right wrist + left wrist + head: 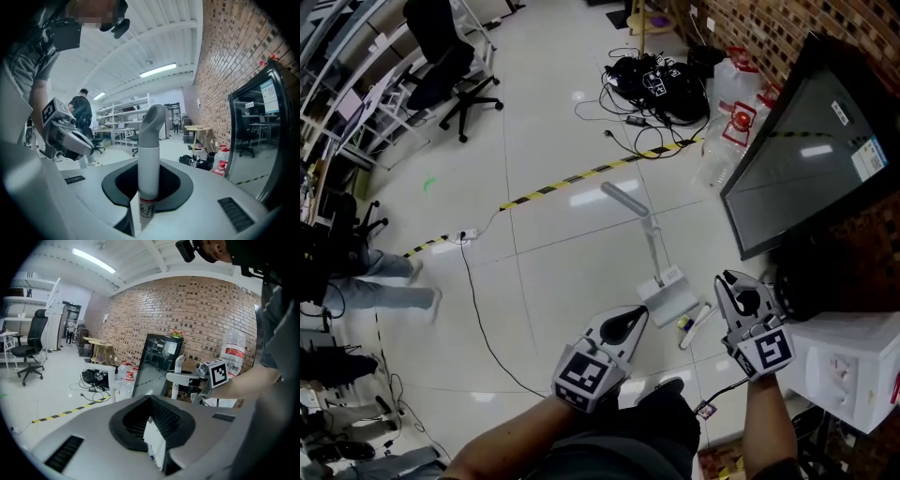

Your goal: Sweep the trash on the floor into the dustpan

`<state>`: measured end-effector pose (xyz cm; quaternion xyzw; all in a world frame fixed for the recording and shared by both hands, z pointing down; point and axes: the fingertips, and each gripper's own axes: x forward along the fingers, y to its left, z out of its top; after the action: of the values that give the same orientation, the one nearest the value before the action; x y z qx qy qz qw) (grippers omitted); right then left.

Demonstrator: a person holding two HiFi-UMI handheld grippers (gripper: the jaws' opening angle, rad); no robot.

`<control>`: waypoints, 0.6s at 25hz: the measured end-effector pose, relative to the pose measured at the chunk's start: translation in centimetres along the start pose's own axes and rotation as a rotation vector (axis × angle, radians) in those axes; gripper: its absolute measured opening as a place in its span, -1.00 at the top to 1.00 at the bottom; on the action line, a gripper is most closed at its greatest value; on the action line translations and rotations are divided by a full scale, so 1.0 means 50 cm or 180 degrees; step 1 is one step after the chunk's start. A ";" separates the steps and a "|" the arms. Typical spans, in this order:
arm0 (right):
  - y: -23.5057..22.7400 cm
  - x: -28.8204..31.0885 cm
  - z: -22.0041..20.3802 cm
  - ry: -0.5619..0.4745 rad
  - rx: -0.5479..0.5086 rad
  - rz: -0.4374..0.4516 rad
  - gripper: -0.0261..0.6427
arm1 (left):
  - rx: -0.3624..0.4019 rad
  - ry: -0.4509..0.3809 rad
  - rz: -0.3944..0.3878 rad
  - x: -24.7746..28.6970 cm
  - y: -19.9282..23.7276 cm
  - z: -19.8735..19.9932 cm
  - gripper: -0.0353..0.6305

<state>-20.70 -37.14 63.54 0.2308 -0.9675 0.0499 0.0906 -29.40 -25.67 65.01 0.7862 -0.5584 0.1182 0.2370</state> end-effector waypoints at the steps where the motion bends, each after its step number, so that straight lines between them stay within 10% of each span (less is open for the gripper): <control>1: 0.003 0.012 0.007 -0.0057 0.0022 -0.0016 0.71 | -0.0019 -0.0010 0.0007 -0.001 0.010 0.002 0.82; 15: -0.010 0.053 0.115 -0.0543 0.0278 -0.0555 0.71 | -0.0241 -0.0178 0.0114 -0.059 0.106 0.035 0.82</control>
<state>-23.69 -39.52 58.45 0.3212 -0.9448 0.0641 0.0019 -35.54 -25.52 63.46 0.7695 -0.5829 0.0791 0.2487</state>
